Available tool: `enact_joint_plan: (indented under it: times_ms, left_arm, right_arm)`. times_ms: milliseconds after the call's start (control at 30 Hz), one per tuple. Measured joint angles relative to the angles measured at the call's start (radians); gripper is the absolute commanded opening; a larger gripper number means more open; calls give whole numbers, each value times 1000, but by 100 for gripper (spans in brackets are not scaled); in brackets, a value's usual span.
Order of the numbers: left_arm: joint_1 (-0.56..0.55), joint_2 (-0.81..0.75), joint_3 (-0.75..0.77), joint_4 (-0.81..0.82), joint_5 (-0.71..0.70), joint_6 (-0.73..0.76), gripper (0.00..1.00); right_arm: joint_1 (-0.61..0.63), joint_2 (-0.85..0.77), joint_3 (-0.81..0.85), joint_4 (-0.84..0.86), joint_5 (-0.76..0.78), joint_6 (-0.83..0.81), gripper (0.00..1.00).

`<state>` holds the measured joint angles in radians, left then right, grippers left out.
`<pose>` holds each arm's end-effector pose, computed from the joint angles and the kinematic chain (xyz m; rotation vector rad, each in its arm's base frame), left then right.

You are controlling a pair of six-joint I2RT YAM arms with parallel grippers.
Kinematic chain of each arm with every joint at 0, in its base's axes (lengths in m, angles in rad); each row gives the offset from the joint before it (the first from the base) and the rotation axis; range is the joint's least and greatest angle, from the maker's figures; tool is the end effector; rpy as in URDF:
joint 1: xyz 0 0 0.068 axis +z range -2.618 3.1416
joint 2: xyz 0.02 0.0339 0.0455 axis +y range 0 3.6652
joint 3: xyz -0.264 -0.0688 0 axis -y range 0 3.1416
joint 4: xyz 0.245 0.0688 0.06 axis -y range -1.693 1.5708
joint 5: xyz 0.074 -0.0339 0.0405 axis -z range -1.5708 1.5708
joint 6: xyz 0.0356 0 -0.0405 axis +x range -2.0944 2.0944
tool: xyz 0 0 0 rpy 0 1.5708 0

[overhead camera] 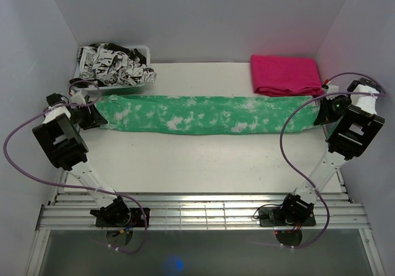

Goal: Fold and stack the trousers
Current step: Flatten the trousers out

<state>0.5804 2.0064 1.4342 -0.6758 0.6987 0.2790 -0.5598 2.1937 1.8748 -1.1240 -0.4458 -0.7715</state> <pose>0.3487 0.2013 0.1746 -0.2277 2.4830 -0.6555 0.3802 -0.2201 0.2028 -0.3293 2.7228 0.3804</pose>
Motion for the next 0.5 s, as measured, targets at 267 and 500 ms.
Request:
enact_joint_plan:
  times_ms: [267,500]
  left_arm:
    - [0,0,-40,31,-26,-7,71]
    - [1,2,-44,53,-32,-14,21]
  right_arm:
    - [1,-1,8,-22,-2,-11,8]
    - [2,-1,30,-50,-3,-18,8]
